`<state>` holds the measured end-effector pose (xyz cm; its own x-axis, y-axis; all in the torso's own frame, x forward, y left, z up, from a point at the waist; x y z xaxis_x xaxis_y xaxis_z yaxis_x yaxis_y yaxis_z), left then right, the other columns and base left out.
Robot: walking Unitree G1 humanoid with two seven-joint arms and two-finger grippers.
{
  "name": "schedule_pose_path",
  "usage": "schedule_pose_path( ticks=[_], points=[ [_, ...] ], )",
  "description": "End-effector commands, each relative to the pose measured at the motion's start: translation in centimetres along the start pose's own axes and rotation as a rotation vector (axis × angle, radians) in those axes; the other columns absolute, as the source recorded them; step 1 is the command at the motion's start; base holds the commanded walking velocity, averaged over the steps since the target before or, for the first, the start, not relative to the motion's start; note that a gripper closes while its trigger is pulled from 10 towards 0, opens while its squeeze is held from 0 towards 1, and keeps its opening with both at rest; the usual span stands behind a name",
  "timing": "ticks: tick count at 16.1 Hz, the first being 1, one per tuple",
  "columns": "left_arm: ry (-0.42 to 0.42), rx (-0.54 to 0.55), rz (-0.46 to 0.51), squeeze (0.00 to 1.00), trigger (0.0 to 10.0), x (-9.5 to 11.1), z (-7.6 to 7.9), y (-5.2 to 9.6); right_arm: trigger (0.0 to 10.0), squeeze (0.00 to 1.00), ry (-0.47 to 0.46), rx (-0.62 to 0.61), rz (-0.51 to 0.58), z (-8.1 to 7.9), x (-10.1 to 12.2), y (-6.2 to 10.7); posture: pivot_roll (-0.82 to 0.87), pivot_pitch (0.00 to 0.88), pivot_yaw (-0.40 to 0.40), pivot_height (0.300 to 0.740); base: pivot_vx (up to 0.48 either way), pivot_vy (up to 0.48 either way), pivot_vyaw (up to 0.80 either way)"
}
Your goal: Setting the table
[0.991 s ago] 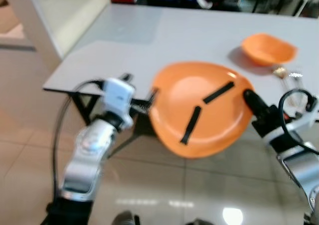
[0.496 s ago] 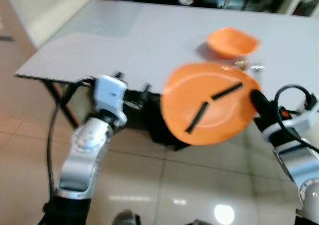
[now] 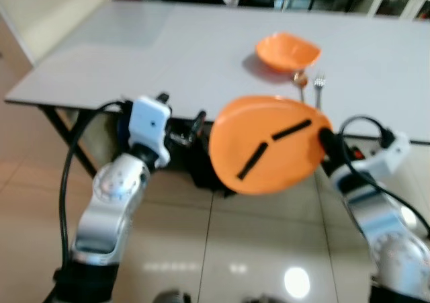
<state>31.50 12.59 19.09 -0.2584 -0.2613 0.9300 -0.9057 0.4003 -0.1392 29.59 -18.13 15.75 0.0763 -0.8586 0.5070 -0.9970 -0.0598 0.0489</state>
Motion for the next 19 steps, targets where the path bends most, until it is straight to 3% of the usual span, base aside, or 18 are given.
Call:
schedule_pose_path(
  ticks=[1,10,19],
  points=[
    [0.010,-0.019,0.003,0.00,10.0,0.2,0.4,0.1,10.0,0.00,0.022,0.020,0.036,-0.6,0.5,-0.4,0.07,0.073,0.012,0.740,0.409,0.000,0.00],
    [-0.010,-0.028,-0.015,0.00,10.0,-0.1,0.1,0.9,10.0,0.00,-0.016,-0.010,0.045,-0.3,-0.5,-1.8,0.10,0.049,0.002,0.740,0.410,0.000,0.00],
    [-0.022,-0.052,-0.017,0.00,10.0,0.0,0.4,0.9,10.0,0.00,-0.072,-0.030,0.037,0.8,-0.5,-1.0,0.10,0.051,0.012,0.740,0.400,0.000,0.00]
  ],
)
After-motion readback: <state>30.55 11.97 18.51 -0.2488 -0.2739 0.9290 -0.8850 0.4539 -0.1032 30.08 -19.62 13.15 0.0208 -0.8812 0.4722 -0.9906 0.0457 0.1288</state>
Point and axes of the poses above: a point about 5 cm out from each wrist's last joint towards the gripper, its own y axis pointing back from the gripper into the wrist, its own x axis along the axis of the wrist's last joint, z = x × y, the point moved 3 cm from there along -y, pointing out of the wrist towards the gripper, and after that the axes turned 9 degrees about -y, right-handed, at the moved point
